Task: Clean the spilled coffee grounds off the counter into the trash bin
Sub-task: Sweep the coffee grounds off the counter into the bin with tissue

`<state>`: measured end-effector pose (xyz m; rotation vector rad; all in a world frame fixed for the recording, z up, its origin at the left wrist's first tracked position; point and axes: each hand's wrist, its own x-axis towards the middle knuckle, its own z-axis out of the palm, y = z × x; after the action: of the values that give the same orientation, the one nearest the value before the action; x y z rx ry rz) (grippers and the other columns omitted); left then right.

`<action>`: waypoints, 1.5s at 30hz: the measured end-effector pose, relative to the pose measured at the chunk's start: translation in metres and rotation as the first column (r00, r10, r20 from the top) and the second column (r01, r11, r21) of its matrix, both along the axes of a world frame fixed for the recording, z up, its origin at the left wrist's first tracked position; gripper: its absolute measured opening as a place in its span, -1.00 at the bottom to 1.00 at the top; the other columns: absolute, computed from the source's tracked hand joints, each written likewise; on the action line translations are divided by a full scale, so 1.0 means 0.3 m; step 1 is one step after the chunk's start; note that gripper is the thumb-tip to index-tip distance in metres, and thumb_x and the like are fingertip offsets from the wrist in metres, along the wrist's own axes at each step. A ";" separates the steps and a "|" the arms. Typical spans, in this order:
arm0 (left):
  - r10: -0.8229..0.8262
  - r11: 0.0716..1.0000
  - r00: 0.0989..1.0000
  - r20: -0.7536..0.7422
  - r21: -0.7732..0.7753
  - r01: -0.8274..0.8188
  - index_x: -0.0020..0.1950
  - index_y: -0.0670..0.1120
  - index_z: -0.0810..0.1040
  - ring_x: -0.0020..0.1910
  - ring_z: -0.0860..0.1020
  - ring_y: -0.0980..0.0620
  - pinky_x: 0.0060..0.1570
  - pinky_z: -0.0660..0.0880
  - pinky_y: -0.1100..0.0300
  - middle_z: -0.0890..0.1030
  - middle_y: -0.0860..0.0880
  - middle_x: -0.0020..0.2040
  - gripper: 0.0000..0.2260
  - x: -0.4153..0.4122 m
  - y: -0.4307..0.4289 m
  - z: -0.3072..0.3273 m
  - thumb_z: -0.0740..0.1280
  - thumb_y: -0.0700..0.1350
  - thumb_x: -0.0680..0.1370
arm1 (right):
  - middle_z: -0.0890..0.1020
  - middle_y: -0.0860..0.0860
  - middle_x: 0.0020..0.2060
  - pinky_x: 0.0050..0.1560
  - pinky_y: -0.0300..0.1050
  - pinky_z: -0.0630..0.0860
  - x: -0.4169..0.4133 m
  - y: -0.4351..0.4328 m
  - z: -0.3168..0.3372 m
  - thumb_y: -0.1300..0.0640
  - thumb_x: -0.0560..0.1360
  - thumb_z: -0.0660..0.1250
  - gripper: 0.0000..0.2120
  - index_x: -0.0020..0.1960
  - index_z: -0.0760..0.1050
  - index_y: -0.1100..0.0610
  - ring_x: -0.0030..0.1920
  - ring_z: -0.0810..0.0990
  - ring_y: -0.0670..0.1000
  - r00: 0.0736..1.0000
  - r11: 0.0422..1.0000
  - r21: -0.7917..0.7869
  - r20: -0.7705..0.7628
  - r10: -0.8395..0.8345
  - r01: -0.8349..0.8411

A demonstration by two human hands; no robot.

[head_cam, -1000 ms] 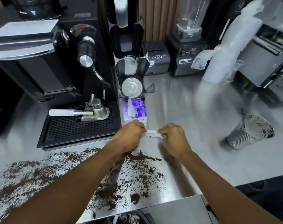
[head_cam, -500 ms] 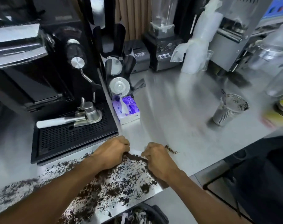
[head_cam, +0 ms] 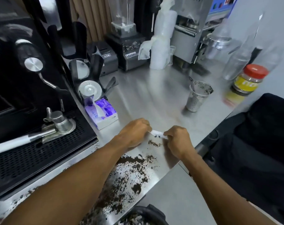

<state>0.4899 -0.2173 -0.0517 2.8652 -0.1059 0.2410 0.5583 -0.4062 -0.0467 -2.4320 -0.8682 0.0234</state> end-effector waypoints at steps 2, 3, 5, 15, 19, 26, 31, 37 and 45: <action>-0.020 0.999 1.000 0.018 0.026 0.019 0.13 -0.08 0.67 -0.01 0.52 0.03 0.06 0.52 0.08 0.67 -0.02 -0.03 -0.78 -0.021 0.003 -0.014 0.38 -0.27 0.53 | 0.65 0.14 -0.13 -0.11 -0.08 0.52 -0.034 -0.007 -0.029 0.34 0.42 0.38 -0.82 -0.04 0.69 0.20 -0.14 0.58 0.14 1.000 1.000 -0.012 -0.014 -0.001 0.001; -0.023 0.999 1.000 0.015 0.034 0.023 0.12 -0.08 0.67 -0.01 0.52 0.05 0.06 0.52 0.10 0.67 -0.01 -0.03 -0.79 -0.043 0.011 -0.021 0.39 -0.26 0.53 | 0.64 0.11 -0.15 -0.15 -0.18 0.50 -0.061 -0.005 -0.037 0.32 0.43 0.39 -0.85 -0.04 0.69 0.20 -0.17 0.57 0.10 1.000 1.000 -0.011 -0.017 0.000 0.000; -0.045 0.998 0.999 -0.005 0.041 0.045 0.10 -0.05 0.68 -0.01 0.51 0.10 0.05 0.53 0.15 0.65 0.03 -0.03 -0.82 -0.105 0.039 -0.038 0.40 -0.21 0.53 | 0.56 0.05 -0.19 -0.29 -0.43 0.38 -0.149 0.002 -0.037 0.28 0.49 0.37 -0.89 -0.06 0.67 0.19 -0.28 0.50 -0.04 0.999 0.999 -0.016 -0.045 0.027 -0.028; -0.022 1.000 0.998 -0.057 0.010 0.022 -0.09 -0.06 0.71 -0.12 0.58 0.13 -0.09 0.62 0.17 0.67 0.06 -0.11 -0.86 -0.326 0.148 0.016 0.51 -0.26 0.42 | 0.65 -0.01 -0.12 0.05 -0.32 0.53 -0.379 0.070 -0.002 0.39 0.45 0.26 -0.70 0.02 0.69 0.17 -0.10 0.57 -0.08 0.968 0.981 0.146 -0.196 0.157 -0.130; 0.019 1.000 0.998 0.052 -0.020 -0.018 0.03 -0.10 0.69 -0.01 0.58 0.08 0.10 0.56 0.17 0.67 0.00 -0.01 -0.85 -0.150 0.078 0.013 0.45 -0.26 0.48 | 0.63 0.02 -0.10 -0.10 -0.66 0.32 -0.257 0.028 0.027 0.42 0.44 0.34 -0.76 0.03 0.67 0.24 -0.19 0.52 -0.11 0.981 0.970 0.214 -0.177 -0.081 0.118; -0.037 0.997 0.999 -0.022 0.065 0.038 -0.03 -0.09 0.72 -0.02 0.54 0.06 -0.05 0.58 0.13 0.70 0.02 -0.07 -0.84 -0.169 0.091 -0.034 0.41 -0.28 0.45 | 0.58 0.04 -0.16 -0.19 -0.54 0.28 -0.252 0.028 -0.007 0.37 0.46 0.31 -0.80 -0.07 0.69 0.21 -0.10 0.49 -0.02 0.989 0.999 0.024 -0.138 0.046 -0.043; 0.000 0.995 0.993 -0.121 0.101 0.012 -0.10 -0.08 0.72 -0.09 0.57 0.07 -0.05 0.59 0.11 0.69 0.03 -0.14 -0.75 -0.379 0.177 -0.007 0.41 -0.38 0.36 | 0.53 0.00 -0.24 -0.12 -0.23 0.52 -0.403 0.089 -0.040 0.42 0.32 0.29 -0.73 -0.16 0.68 0.15 -0.12 0.46 -0.03 0.951 0.967 -0.032 -0.191 0.243 -0.253; 0.096 0.994 0.977 -0.192 0.065 -0.085 -0.07 -0.05 0.66 -0.04 0.54 0.06 0.00 0.53 0.08 0.63 0.05 -0.09 -0.76 -0.426 0.217 0.013 0.29 -0.34 0.47 | 0.65 -0.02 -0.18 -0.10 -0.41 0.46 -0.416 0.131 -0.006 0.41 0.29 0.31 -0.75 -0.22 0.70 0.16 -0.17 0.58 -0.08 0.948 0.986 0.058 -0.271 0.165 -0.155; 0.157 0.985 0.935 -0.317 -0.022 -0.173 -0.02 0.02 0.59 -0.04 0.53 0.04 0.00 0.55 -0.01 0.59 0.08 -0.07 -0.85 -0.407 0.212 0.075 0.28 -0.20 0.54 | 0.68 0.01 0.02 -0.01 -0.33 0.55 -0.380 0.110 0.020 0.35 0.46 0.34 -0.74 0.07 0.68 0.12 -0.10 0.66 -0.05 0.939 0.993 0.029 -0.325 0.115 -0.111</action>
<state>0.3677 -0.1536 -0.0292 2.8217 0.2002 -0.1817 0.4444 -0.3732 -0.0406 -2.2757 -0.8491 0.4510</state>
